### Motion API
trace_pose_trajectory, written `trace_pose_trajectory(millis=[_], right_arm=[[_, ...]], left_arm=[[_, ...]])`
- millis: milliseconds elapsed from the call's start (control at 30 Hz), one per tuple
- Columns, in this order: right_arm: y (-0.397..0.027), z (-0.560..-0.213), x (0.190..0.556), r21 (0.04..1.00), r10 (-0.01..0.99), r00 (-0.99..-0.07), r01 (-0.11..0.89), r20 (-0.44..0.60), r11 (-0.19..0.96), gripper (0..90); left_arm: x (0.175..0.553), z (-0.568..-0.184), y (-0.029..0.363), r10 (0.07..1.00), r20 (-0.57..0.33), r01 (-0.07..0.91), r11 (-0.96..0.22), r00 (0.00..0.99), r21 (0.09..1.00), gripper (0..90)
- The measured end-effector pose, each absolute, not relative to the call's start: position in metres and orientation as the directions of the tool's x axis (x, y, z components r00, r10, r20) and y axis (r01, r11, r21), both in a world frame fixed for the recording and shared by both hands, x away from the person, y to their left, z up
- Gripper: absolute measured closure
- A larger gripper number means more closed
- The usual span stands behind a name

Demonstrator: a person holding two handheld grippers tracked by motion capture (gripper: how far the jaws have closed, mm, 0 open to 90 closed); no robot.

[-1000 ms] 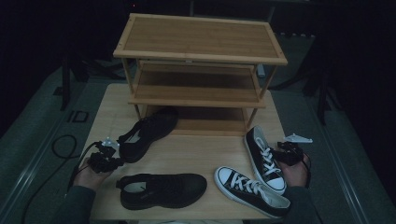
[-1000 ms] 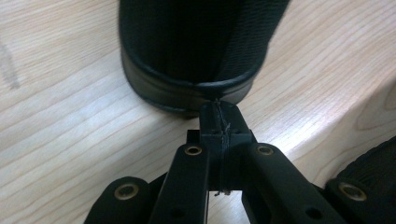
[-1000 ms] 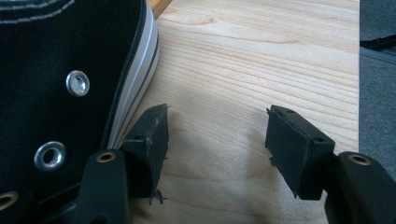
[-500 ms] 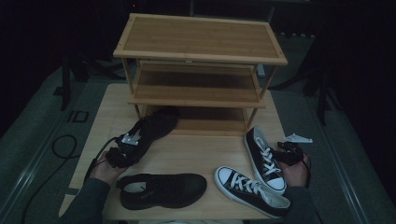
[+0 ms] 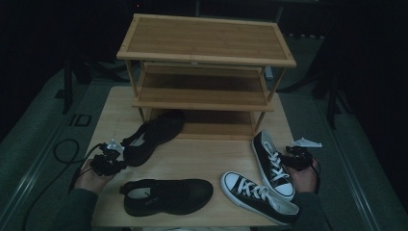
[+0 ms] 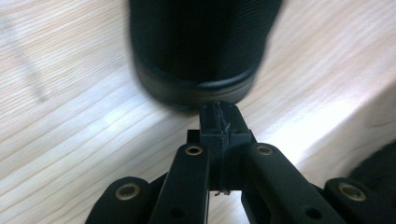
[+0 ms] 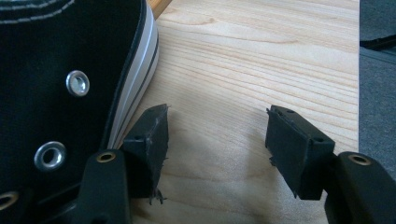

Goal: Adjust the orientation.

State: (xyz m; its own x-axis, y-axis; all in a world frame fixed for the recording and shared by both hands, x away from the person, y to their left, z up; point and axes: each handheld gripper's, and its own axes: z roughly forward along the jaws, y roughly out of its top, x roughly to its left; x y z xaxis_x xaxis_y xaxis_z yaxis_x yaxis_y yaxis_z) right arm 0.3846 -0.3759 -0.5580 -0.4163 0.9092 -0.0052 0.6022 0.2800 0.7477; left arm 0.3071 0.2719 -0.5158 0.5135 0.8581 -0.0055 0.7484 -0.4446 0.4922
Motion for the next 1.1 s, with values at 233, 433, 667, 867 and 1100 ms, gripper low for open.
trace_pose_trajectory(millis=[233, 433, 667, 867, 1100], right_arm=[[-0.376, -0.558, 0.385, 0.747, 0.909, -0.416, 0.602, -0.006, 0.28, 39.3], [-0.376, -0.558, 0.385, 0.748, 0.909, -0.416, 0.602, -0.005, 0.28, 39.3], [-0.376, -0.558, 0.385, 0.748, 0.909, -0.416, 0.602, -0.005, 0.28, 39.3], [-0.376, -0.558, 0.385, 0.748, 0.909, -0.416, 0.602, -0.005, 0.28, 39.3], [-0.376, -0.558, 0.385, 0.748, 0.909, -0.416, 0.602, -0.005, 0.28, 39.3]], left_arm=[[0.317, -0.528, 0.276, 0.868, 0.022, 0.767, -0.45, 0.496, 0.457, 90.0], [0.319, -0.523, 0.265, 0.845, 0.016, 0.746, -0.481, 0.535, 0.46, 90.0], [0.331, -0.519, 0.231, 0.778, 0.025, 0.69, -0.571, 0.628, 0.445, 90.0], [0.339, -0.51, 0.21, 0.736, 0.049, 0.639, -0.617, 0.676, 0.459, 90.0], [0.342, -0.506, 0.192, 0.701, 0.05, 0.603, -0.646, 0.712, 0.468, 89.9]])
